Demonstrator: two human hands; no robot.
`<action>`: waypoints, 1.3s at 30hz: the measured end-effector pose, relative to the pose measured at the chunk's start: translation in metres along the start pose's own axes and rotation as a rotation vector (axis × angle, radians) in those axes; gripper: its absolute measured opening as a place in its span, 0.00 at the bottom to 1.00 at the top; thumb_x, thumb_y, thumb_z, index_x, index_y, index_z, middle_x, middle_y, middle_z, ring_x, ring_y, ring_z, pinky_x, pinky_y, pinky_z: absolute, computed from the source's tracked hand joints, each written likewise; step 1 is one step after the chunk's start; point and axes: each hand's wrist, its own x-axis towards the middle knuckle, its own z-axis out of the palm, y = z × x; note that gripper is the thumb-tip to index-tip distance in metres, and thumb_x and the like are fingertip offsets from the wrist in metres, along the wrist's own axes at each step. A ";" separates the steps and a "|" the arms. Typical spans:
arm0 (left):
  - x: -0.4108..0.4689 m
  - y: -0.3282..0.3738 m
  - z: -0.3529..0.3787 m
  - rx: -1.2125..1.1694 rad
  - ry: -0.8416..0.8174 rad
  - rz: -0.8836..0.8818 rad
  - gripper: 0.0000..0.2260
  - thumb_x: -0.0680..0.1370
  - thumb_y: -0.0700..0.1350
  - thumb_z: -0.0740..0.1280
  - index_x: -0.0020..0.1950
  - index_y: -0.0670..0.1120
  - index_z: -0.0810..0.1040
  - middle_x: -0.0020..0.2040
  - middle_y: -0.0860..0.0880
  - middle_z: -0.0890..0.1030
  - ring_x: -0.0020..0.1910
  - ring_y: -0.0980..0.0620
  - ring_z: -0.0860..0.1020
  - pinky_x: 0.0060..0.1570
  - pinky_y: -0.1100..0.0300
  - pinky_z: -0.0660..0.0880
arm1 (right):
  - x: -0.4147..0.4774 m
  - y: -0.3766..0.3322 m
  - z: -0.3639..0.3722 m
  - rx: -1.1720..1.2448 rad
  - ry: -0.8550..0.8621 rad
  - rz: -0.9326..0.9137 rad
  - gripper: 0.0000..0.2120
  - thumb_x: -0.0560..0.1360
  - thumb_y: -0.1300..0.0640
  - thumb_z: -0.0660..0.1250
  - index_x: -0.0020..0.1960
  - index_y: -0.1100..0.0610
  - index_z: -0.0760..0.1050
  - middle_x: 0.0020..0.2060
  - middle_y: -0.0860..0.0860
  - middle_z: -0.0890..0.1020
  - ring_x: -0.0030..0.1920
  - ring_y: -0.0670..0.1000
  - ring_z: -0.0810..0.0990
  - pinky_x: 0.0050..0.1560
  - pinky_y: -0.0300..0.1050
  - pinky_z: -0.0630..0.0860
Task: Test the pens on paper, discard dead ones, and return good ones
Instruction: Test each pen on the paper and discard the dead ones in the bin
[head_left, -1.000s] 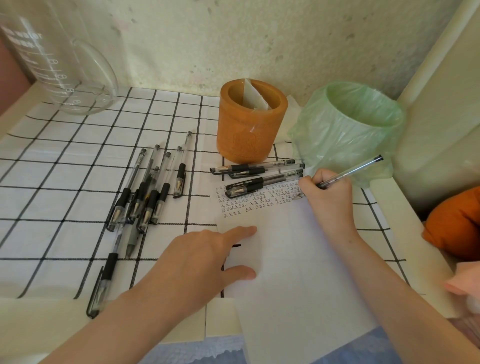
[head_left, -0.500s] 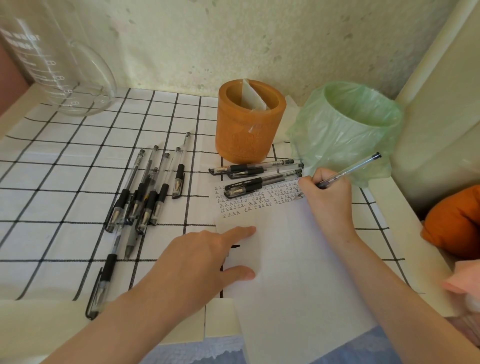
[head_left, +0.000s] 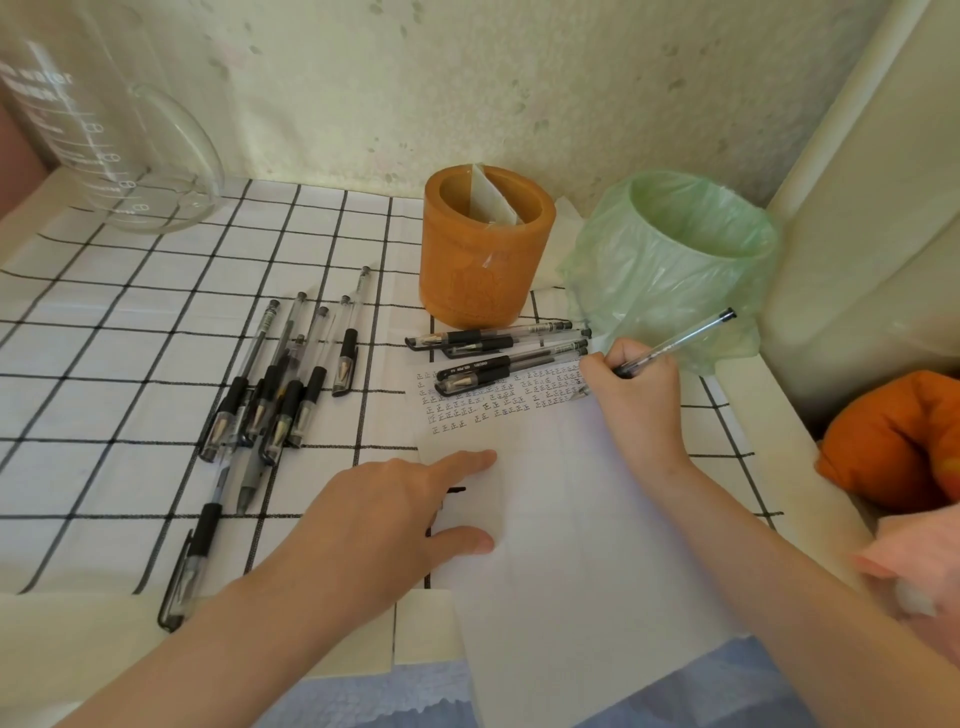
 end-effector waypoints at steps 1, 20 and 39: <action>0.000 0.000 0.000 -0.001 -0.001 0.002 0.28 0.73 0.65 0.60 0.70 0.68 0.54 0.32 0.58 0.65 0.36 0.57 0.68 0.31 0.69 0.62 | 0.000 0.000 0.000 0.001 -0.002 -0.001 0.16 0.70 0.69 0.64 0.29 0.60 0.61 0.24 0.50 0.59 0.27 0.44 0.56 0.27 0.35 0.56; 0.000 -0.002 0.000 -0.015 0.010 -0.007 0.27 0.72 0.65 0.60 0.70 0.68 0.55 0.32 0.57 0.68 0.35 0.58 0.69 0.32 0.68 0.63 | 0.001 0.000 0.000 0.019 0.005 0.031 0.19 0.69 0.69 0.64 0.28 0.56 0.59 0.21 0.46 0.59 0.26 0.43 0.57 0.26 0.35 0.57; 0.005 0.005 -0.011 -0.711 0.200 -0.009 0.21 0.79 0.37 0.57 0.67 0.57 0.60 0.42 0.58 0.79 0.44 0.61 0.74 0.47 0.74 0.68 | -0.030 -0.061 -0.011 0.663 -0.379 0.384 0.08 0.72 0.56 0.67 0.37 0.58 0.73 0.23 0.51 0.73 0.23 0.48 0.69 0.21 0.35 0.62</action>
